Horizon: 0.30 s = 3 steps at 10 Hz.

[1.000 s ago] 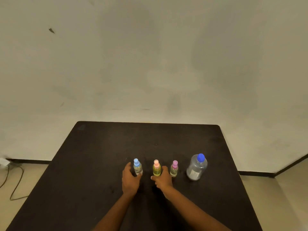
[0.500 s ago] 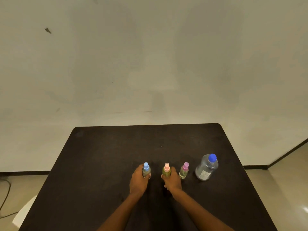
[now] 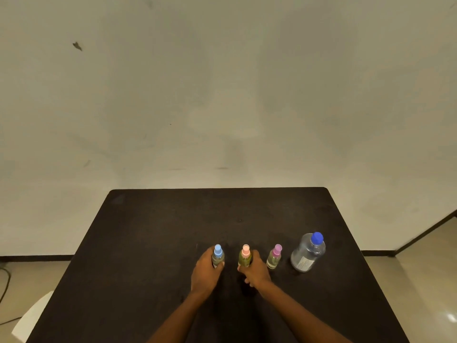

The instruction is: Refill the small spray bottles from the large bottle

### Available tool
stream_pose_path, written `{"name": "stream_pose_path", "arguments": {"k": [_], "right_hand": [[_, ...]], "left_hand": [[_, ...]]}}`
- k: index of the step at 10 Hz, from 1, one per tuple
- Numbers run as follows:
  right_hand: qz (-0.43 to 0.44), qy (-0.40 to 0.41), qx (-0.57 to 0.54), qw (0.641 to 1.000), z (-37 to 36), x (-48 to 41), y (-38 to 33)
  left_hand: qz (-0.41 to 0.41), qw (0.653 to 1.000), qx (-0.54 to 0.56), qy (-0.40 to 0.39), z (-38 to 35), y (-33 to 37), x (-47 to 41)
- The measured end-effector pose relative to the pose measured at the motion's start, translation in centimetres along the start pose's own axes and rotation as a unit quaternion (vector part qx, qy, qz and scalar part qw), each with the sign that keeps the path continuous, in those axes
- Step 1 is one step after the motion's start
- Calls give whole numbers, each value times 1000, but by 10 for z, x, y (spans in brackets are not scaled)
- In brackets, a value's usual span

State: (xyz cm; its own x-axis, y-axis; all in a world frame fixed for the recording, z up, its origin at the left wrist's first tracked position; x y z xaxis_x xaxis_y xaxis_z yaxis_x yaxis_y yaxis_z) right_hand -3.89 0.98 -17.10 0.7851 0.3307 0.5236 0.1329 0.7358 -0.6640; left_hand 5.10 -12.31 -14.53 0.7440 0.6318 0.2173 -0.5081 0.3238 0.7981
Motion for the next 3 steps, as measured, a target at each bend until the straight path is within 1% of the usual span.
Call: {"name": "stream_pose_path", "arguments": {"k": [1,2,3], "right_hand": [[-8,0,12,1000,2,3,6],[4,23,53,998,11,13,7],[35,51,94,994,21,25,4]], "left_hand": [[9,1000,3,-8,1,3,3],[-12,999,-2,33,8,7,5],[-59,994,-23,94,18,21,10]]}}
Point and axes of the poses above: each hand's wrist, its own x-axis away from the middle knuckle, its own z-axis out of the back of the hand, y = z × x, the point moved 6 cm from there along -x, towards the middle knuckle, and after that the axes turned 2 degrees about y, right-handed, at the moved point
